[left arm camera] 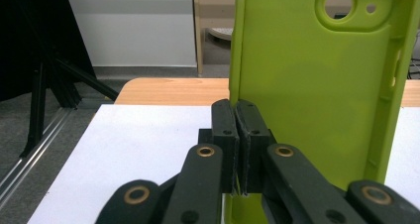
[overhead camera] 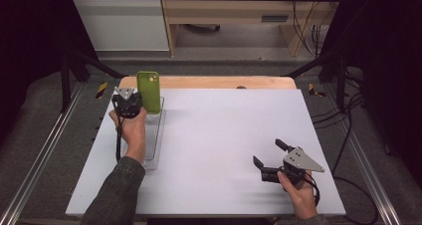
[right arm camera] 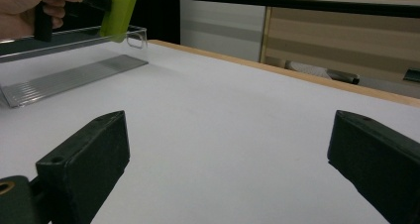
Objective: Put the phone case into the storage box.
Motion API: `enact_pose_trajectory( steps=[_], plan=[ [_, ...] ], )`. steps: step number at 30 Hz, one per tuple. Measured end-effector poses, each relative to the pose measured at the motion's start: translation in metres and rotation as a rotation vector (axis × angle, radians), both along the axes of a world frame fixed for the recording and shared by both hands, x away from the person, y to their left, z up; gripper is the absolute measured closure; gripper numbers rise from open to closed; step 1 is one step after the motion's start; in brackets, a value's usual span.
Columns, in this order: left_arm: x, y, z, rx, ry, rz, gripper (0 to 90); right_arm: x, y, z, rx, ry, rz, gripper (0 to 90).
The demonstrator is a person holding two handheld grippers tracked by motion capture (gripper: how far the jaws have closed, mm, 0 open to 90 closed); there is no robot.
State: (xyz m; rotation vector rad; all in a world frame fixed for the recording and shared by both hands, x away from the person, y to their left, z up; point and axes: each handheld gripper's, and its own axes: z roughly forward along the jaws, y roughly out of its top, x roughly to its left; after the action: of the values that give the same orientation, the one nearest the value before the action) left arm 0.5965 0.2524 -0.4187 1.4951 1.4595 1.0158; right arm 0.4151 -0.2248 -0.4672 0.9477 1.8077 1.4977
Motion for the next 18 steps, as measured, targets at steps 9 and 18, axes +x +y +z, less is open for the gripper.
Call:
enact_pose_trajectory(
  steps=[9, 18],
  plan=[
    [0.0043, -0.0008, 0.0001, -0.002, -0.009, 0.002, 87.4, 0.0004, -0.0010, -0.0001, -0.002, 0.000, 0.001, 2.9],
    [0.0060, -0.0048, 0.0001, 0.008, -0.004, -0.002, 87.4, 0.0001, -0.0013, 0.0001, 0.001, 0.002, 0.000, 2.9]
  ],
)
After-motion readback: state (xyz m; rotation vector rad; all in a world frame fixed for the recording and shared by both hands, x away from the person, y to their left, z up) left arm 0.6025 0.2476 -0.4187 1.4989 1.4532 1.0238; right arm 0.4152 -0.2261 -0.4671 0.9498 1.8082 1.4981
